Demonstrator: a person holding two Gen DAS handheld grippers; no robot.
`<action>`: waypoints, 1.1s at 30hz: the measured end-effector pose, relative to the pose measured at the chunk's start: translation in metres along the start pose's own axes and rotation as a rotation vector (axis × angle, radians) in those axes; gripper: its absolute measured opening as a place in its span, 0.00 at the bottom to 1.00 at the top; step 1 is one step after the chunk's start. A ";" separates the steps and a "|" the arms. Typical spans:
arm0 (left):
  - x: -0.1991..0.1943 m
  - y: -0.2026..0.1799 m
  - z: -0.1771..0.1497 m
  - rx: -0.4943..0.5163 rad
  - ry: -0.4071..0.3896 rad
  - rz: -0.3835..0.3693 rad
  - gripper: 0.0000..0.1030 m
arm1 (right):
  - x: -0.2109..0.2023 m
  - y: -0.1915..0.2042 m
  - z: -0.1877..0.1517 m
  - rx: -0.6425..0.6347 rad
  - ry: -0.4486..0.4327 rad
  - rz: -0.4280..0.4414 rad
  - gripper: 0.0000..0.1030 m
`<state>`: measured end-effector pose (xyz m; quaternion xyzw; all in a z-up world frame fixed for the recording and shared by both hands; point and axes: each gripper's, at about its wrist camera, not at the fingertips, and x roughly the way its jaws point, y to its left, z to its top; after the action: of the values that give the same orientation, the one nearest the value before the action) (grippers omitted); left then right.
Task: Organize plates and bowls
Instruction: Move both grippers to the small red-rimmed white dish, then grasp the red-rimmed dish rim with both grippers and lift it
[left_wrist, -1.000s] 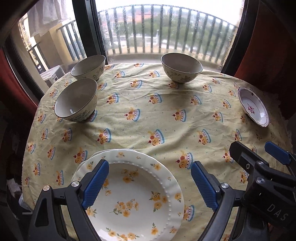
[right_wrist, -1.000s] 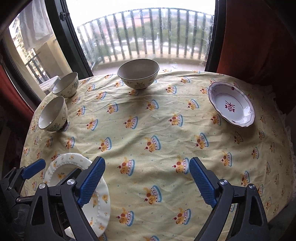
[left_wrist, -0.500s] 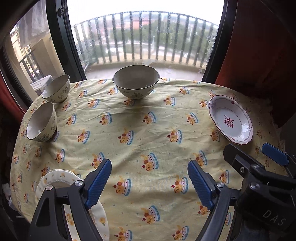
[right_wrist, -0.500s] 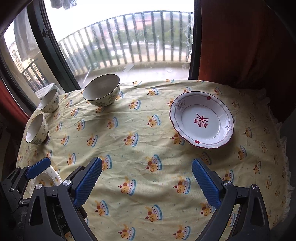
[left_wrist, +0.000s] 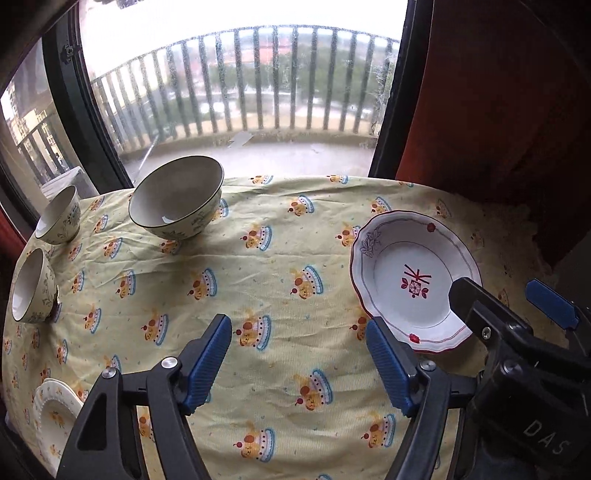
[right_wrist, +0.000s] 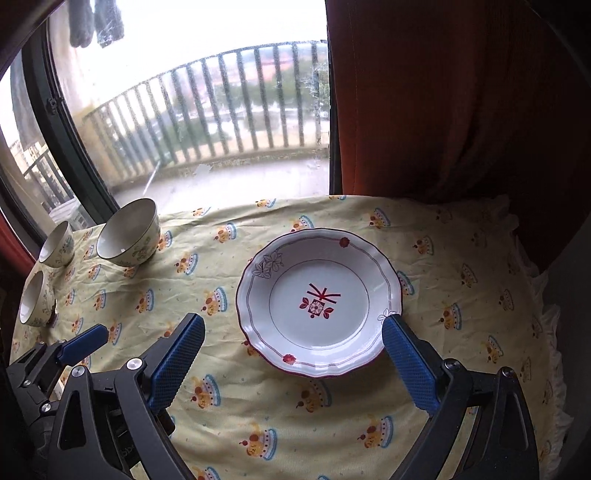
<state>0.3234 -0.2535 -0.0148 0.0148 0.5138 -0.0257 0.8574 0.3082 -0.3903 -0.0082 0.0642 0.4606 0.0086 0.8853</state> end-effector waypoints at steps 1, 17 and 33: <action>0.005 -0.004 0.004 0.008 -0.001 0.007 0.74 | 0.005 -0.005 0.003 0.006 0.001 0.000 0.92; 0.099 -0.053 0.028 0.069 0.046 -0.029 0.68 | 0.097 -0.070 0.018 0.112 0.073 -0.106 0.79; 0.109 -0.064 0.028 0.129 0.074 -0.044 0.53 | 0.121 -0.084 0.014 0.138 0.138 -0.106 0.52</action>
<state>0.3958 -0.3222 -0.0970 0.0596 0.5427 -0.0772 0.8342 0.3851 -0.4658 -0.1091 0.1001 0.5226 -0.0655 0.8441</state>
